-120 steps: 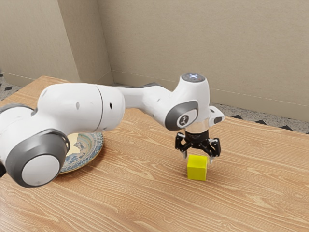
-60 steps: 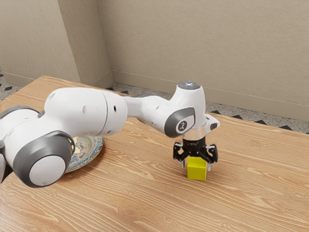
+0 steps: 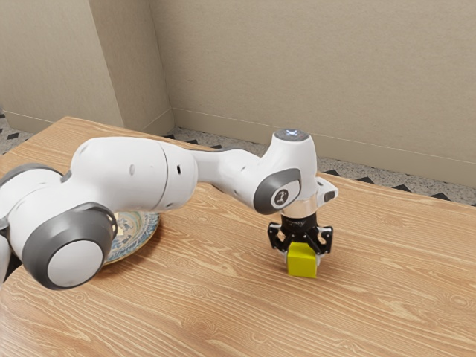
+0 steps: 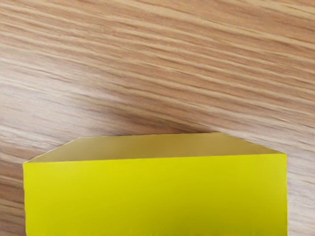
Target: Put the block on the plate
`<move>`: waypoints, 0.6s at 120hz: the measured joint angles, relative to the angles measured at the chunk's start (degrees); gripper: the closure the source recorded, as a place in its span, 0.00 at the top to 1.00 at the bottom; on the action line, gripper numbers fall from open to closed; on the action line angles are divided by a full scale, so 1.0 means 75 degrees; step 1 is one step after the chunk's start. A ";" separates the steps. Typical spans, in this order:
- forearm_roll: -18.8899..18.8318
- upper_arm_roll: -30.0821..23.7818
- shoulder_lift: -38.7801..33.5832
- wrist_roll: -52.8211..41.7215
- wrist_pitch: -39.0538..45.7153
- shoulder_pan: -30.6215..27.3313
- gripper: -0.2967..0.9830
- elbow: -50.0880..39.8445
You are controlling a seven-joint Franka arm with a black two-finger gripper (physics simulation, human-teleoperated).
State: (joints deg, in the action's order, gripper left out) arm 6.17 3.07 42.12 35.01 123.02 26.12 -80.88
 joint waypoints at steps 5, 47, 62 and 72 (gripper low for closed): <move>-0.0005 0.0000 0.0002 0.0004 0.0003 0.0001 0.57 0.0000; -0.0262 0.0013 -0.0926 0.0082 -0.0074 0.0000 0.54 -0.0401; -0.0595 0.0333 -0.2019 0.0112 -0.0120 -0.0218 0.53 -0.1451; -0.0784 0.0383 -0.2705 0.0123 -0.0195 -0.0684 0.52 -0.2149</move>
State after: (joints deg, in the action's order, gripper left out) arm 0.29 5.95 21.83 35.93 121.56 20.99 -96.99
